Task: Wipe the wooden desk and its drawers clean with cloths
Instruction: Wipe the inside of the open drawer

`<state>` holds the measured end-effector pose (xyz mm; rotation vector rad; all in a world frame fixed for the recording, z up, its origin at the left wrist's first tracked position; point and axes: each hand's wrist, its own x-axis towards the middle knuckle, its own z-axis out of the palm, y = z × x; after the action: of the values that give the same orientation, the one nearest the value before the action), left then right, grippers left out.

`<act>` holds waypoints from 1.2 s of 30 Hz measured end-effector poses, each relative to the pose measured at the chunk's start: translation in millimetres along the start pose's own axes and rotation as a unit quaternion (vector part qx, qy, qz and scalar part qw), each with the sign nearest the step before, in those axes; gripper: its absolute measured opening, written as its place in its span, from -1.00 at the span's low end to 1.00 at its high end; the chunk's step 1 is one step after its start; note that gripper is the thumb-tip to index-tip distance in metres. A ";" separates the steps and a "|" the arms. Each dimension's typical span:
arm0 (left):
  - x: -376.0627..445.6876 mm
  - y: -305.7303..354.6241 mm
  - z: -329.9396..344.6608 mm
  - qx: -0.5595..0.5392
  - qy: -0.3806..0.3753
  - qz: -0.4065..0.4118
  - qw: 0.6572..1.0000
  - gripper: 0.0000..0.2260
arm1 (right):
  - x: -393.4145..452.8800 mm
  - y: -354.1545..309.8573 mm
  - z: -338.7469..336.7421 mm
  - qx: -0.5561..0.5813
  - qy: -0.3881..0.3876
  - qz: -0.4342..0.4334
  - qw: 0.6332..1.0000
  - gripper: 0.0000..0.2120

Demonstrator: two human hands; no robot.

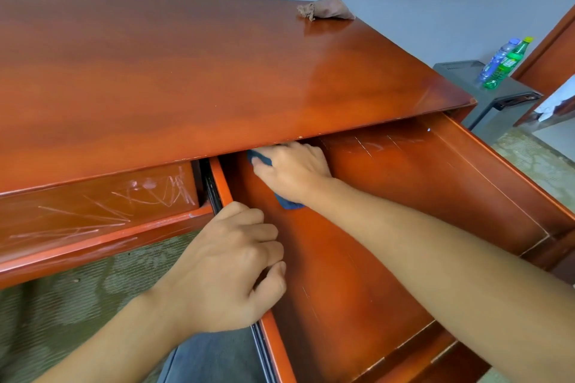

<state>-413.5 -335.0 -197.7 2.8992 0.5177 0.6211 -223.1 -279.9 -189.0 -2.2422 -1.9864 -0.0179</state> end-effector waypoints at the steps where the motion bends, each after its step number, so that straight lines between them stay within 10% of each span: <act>1: 0.0 -0.2 -0.5 0.001 0.000 0.000 1.000 -0.68 | 9.0 -4.3 1.5 -0.014 0.021 0.018 1.000 -0.66; 7: 0.9 5.3 2.5 0.002 0.004 -0.005 1.000 -0.70 | -25.9 -17.6 -0.2 0.030 -0.044 -0.144 0.988 -0.72; 14: 1.4 3.5 1.7 0.000 0.003 -0.011 1.000 -0.71 | 15.0 36.4 -3.9 -0.036 0.012 0.144 0.989 -0.62; 20: 0.8 3.6 4.6 -0.012 0.009 -0.010 1.000 -0.70 | -43.9 0.5 -1.3 0.004 -0.050 -0.125 0.991 -0.54; 26: 0.8 3.0 4.6 0.002 0.009 -0.009 1.000 -0.69 | -1.9 38.1 5.5 -0.074 0.010 0.168 0.983 -0.60; 31: -0.6 3.4 6.1 -0.007 0.012 -0.017 1.000 -0.70 | -56.1 45.2 9.7 0.059 0.024 0.038 0.997 -0.47; 36: 1.9 3.5 6.7 -0.013 0.008 -0.020 1.000 -0.71 | -66.8 60.6 6.5 -0.051 0.000 0.006 0.999 -0.43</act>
<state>-408.0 -338.0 -202.5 2.8535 0.5649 0.6408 -172.1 -352.1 -208.5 -2.3164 -2.0151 -0.1200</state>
